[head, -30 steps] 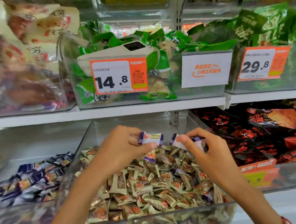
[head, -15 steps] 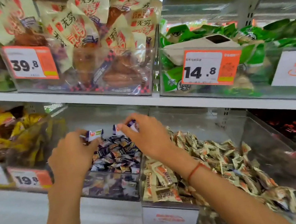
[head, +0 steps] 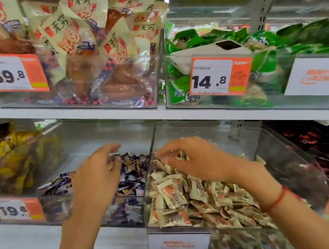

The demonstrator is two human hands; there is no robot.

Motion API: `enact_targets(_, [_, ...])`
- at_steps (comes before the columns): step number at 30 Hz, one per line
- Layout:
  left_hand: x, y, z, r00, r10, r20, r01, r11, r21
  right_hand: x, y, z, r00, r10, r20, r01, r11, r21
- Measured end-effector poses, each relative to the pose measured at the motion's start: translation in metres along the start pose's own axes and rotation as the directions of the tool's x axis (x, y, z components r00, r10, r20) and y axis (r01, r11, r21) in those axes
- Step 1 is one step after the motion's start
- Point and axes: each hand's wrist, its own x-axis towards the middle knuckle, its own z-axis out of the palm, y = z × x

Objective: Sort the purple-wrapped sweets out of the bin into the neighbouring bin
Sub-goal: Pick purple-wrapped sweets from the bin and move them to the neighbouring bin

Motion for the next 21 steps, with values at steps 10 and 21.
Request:
enact_targets(10, [-0.020, 0.160, 0.058, 0.664, 0.577, 0.475, -0.502, 0.816, -0.287, -0.157, 0.136, -0.023, 0.629, 0.447, -0.637, -0.579, 0.815, 0.000])
enact_targets(21, [-0.020, 0.207, 0.190, 0.300, 0.363, 0.882, -0.776, 0.631, 0.005, -0.168, 0.139, -0.008, 0.632, 0.469, -0.617, -0.607, 0.795, -0.017])
